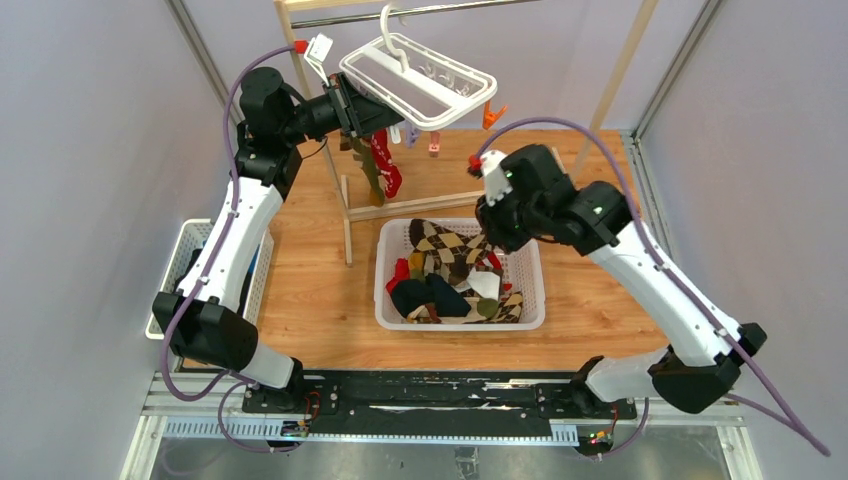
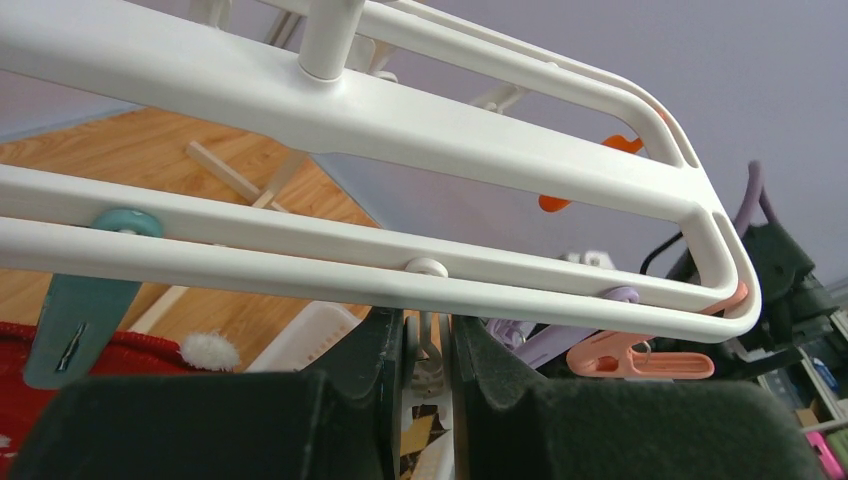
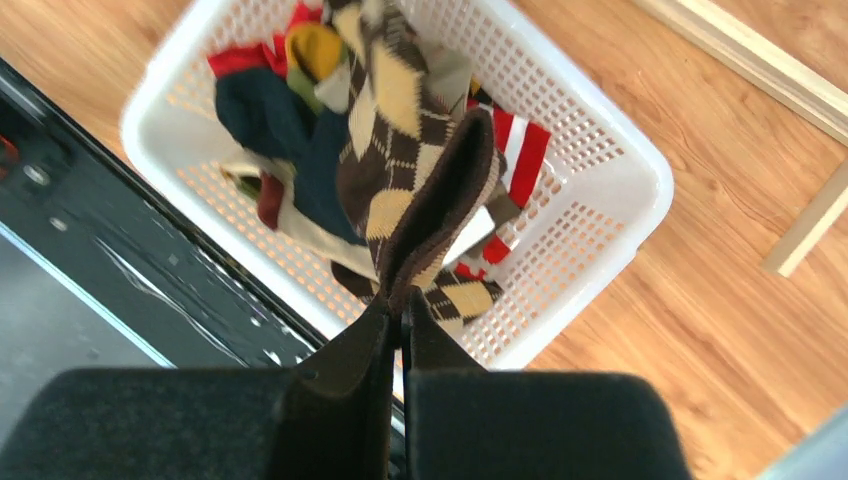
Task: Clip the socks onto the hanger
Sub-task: Adjust the sock at the center of the board.
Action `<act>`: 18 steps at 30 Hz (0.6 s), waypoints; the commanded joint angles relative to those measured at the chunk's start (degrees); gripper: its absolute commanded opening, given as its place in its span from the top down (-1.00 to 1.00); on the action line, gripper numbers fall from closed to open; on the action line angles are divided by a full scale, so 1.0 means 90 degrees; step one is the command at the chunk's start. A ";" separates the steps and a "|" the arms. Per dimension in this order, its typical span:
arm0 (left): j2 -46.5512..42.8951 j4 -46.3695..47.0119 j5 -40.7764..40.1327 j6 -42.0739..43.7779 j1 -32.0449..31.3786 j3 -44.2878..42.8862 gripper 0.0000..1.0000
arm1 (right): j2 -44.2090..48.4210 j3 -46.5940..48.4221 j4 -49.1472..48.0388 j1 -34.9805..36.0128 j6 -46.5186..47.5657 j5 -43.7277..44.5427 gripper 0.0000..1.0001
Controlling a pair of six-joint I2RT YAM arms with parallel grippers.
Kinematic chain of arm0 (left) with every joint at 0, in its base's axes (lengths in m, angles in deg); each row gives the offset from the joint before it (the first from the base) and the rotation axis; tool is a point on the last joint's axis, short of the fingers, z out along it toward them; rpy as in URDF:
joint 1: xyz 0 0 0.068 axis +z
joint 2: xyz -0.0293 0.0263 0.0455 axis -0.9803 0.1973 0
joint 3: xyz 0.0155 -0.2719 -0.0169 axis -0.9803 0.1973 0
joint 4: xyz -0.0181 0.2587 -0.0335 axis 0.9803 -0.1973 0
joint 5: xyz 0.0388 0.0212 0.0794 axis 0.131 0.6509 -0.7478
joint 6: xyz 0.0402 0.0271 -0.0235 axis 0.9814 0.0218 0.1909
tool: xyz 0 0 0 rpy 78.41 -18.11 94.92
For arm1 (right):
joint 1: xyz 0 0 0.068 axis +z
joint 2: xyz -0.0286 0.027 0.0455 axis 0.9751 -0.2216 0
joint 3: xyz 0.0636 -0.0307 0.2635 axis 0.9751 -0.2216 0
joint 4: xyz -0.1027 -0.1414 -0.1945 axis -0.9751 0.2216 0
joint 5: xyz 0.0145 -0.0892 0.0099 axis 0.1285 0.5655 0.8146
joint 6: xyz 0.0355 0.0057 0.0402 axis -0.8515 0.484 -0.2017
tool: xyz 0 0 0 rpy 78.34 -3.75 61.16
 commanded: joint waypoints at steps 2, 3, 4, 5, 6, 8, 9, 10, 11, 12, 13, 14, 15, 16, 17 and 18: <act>-0.0092 -0.0371 0.0328 0.0034 -0.0006 -0.0023 1.00 | -0.0942 -0.0146 0.0858 0.1338 0.0420 0.1856 1.00; -0.0099 -0.0383 0.0323 0.0040 -0.0006 -0.0005 1.00 | -0.1153 -0.0136 0.0772 0.1513 0.0413 0.1910 1.00; -0.0115 -0.0389 0.0321 0.0054 -0.0003 0.0015 1.00 | -0.1357 -0.0054 0.0736 0.1668 0.0405 0.1986 1.00; -0.0124 -0.0407 0.0329 0.0068 0.0003 0.0026 1.00 | -0.1660 0.0063 0.0728 0.1820 0.0386 0.2096 1.00; -0.0134 -0.0415 0.0329 0.0074 0.0011 0.0032 1.00 | -0.1853 0.0242 0.0720 0.1954 0.0383 0.2139 1.00; -0.0134 -0.0419 0.0329 0.0076 0.0022 0.0035 1.00 | -0.2133 0.0289 0.0467 0.2205 0.0420 0.2149 1.00; -0.0130 -0.0414 0.0331 0.0072 0.0031 0.0028 1.00 | -0.2193 0.0180 0.0206 0.2331 0.0478 0.2066 1.00; -0.0125 -0.0422 0.0330 0.0070 0.0033 0.0029 1.00 | -0.2249 0.0083 -0.0107 0.2454 0.0524 0.1998 1.00; -0.0122 -0.0409 0.0328 0.0070 0.0033 0.0030 1.00 | -0.2335 0.0035 -0.0352 0.2562 0.0531 0.1935 1.00; -0.0120 -0.0404 0.0338 0.0070 0.0033 0.0033 1.00 | -0.2421 0.0014 -0.0521 0.2639 0.0534 0.1911 1.00; -0.0125 -0.0404 0.0340 0.0070 0.0033 0.0033 1.00 | -0.2526 0.0035 -0.0656 0.2699 0.0518 0.1908 1.00; -0.0132 -0.0412 0.0337 0.0065 0.0033 0.0028 1.00 | -0.2628 0.0077 -0.0769 0.2753 0.0495 0.1872 1.00; -0.0137 -0.0413 0.0343 0.0076 0.0038 0.0032 1.00 | -0.2704 0.0080 -0.0887 0.2799 0.0507 0.1844 1.00; -0.0139 -0.0421 0.0346 0.0079 0.0042 0.0039 1.00 | -0.2752 0.0027 -0.1055 0.2839 0.0534 0.1862 1.00; -0.0145 -0.0423 0.0340 0.0088 0.0043 0.0039 1.00 | -0.2786 -0.0033 -0.1199 0.2878 0.0575 0.1868 1.00; -0.0141 -0.0430 0.0352 0.0089 0.0043 0.0047 1.00 | -0.2837 -0.0107 -0.1324 0.2917 0.0616 0.1909 1.00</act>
